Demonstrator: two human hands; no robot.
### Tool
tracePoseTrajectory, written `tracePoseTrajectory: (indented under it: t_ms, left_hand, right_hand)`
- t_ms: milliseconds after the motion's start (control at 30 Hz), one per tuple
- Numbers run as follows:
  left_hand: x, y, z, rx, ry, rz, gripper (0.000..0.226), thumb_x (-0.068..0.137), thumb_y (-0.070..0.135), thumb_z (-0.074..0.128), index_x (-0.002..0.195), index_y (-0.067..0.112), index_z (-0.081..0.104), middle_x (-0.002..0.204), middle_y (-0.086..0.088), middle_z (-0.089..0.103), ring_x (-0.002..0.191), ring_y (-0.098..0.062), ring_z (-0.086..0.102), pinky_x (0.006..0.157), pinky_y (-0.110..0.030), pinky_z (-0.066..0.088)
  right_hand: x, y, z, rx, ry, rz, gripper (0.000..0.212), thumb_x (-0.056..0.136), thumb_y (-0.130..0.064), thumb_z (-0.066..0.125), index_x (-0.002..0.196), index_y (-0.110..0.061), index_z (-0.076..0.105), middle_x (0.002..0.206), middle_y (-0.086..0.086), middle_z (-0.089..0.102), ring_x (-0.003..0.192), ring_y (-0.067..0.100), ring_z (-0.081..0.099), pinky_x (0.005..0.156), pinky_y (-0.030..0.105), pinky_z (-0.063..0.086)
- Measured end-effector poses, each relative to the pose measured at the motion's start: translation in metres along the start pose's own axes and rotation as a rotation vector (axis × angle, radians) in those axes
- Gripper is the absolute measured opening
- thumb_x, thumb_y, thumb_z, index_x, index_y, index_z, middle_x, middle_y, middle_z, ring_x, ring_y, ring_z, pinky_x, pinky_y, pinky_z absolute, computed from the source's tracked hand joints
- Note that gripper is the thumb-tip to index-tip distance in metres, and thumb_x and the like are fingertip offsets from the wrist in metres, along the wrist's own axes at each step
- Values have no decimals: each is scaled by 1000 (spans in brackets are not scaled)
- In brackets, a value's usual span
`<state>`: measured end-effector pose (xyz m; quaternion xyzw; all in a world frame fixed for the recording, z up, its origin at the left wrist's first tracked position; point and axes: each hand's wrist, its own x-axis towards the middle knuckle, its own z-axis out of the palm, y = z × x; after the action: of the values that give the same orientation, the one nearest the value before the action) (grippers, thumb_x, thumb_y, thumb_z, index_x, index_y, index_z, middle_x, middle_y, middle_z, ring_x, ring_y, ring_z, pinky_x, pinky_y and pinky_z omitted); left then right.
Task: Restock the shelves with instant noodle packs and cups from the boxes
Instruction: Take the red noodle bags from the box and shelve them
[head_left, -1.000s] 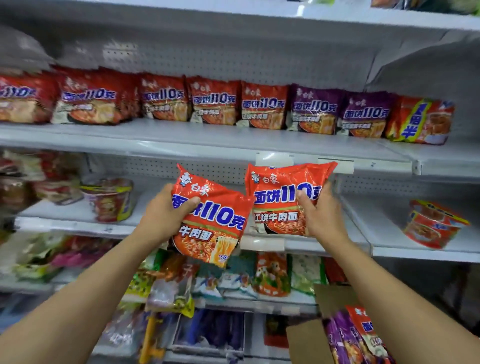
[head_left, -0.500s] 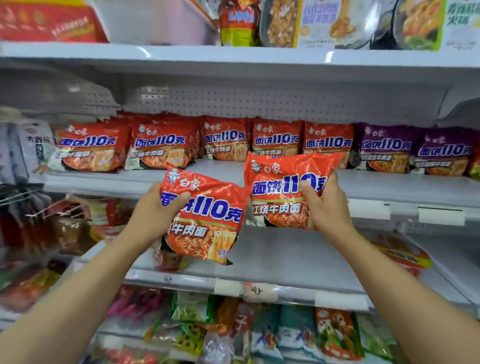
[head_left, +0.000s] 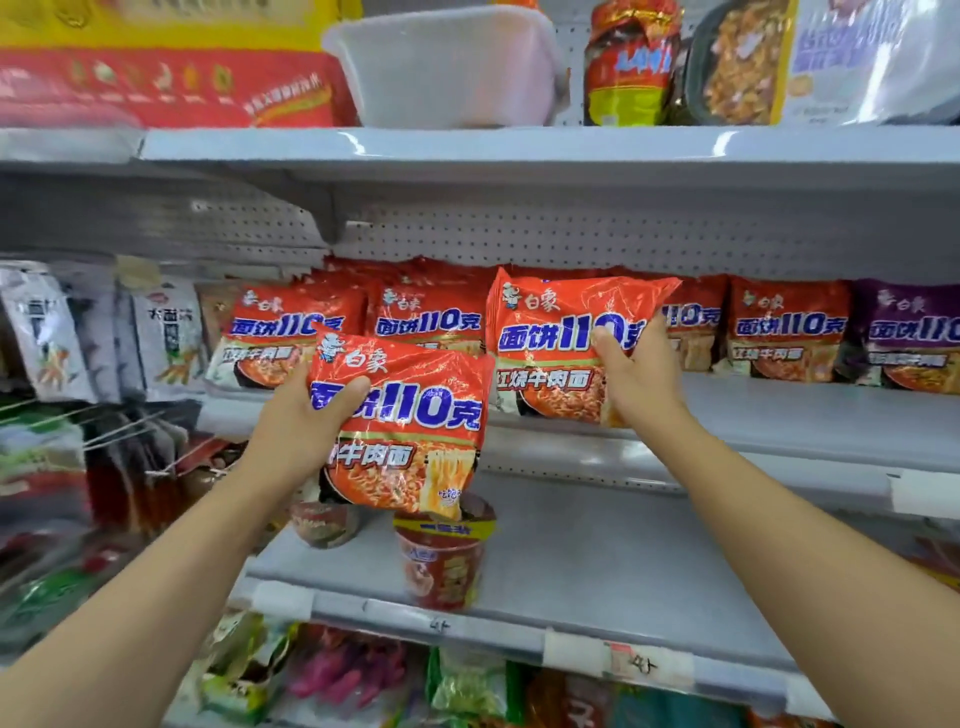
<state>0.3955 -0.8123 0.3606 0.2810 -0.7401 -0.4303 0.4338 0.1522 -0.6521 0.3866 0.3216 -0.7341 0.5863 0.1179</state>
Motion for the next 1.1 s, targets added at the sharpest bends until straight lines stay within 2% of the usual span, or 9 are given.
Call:
tracePoseTrajectory:
  t_ms: [100, 167, 267, 400, 500, 567, 800, 967, 1100]
  left_hand:
    - [10, -11, -15, 5, 34, -34, 38, 89, 41, 59, 120, 22, 48, 95, 8, 64, 79, -9, 64, 63, -25, 48]
    - [14, -17, -25, 16, 48, -52, 44, 87, 44, 60, 123, 21, 50, 100, 4, 68, 82, -13, 67, 67, -28, 51]
    - [18, -23, -39, 19, 95, -59, 35, 87, 42, 60, 116, 23, 53, 97, 4, 69, 77, -13, 69, 66, -27, 51]
    - [22, -28, -54, 40, 165, -68, 7, 90, 36, 58, 93, 32, 54, 84, 9, 68, 60, -4, 68, 61, -24, 48]
    - [25, -34, -64, 54, 200, -77, 8, 89, 37, 58, 92, 33, 52, 76, 11, 71, 61, -4, 69, 58, -23, 49]
    - [28, -37, -68, 46, 208, -81, 9, 88, 38, 59, 93, 33, 53, 74, 13, 72, 63, -7, 70, 60, -25, 51]
    - [48, -50, -81, 4, 208, -97, 29, 87, 43, 60, 108, 24, 55, 95, -1, 72, 78, -21, 72, 77, -43, 57]
    - [68, -52, -86, 12, 164, -57, 29, 90, 37, 58, 112, 20, 53, 91, 4, 69, 69, -10, 69, 59, -24, 51]
    - [82, -55, -89, 4, 108, -27, 23, 90, 36, 58, 108, 22, 52, 90, 6, 68, 68, -5, 67, 56, -19, 48]
  right_hand:
    - [13, -10, 33, 44, -9, -6, 35, 95, -28, 54, 121, -7, 42, 116, 4, 60, 105, 22, 59, 88, 33, 46]
    - [19, -17, 54, 75, -28, -27, 31, 96, -26, 53, 119, -10, 41, 109, -1, 57, 100, 17, 57, 86, 31, 45]
    - [28, -23, 86, 111, -68, -46, 34, 97, -26, 52, 122, -7, 41, 106, -1, 55, 98, 18, 57, 88, 34, 48]
    - [37, -24, 129, 120, -143, -33, 33, 97, -28, 52, 120, -7, 41, 110, 7, 60, 101, 28, 62, 90, 44, 51]
    - [40, -27, 155, 130, -178, -5, 39, 96, -29, 52, 125, -5, 40, 120, 13, 60, 106, 31, 61, 93, 48, 50]
    - [41, -29, 169, 113, -178, 15, 45, 97, -29, 51, 130, -2, 37, 123, 16, 58, 110, 34, 59, 94, 46, 48]
    - [42, -26, 202, 9, -161, 68, 55, 99, -28, 49, 139, 3, 29, 125, 21, 56, 110, 36, 56, 78, 33, 41]
    - [35, -26, 217, -76, -97, 62, 55, 97, -30, 51, 138, 2, 32, 133, 19, 48, 116, 34, 52, 85, 35, 42]
    - [32, -28, 215, -335, -93, 17, 59, 97, -38, 48, 136, 4, 34, 137, 22, 37, 125, 34, 39, 100, 39, 35]
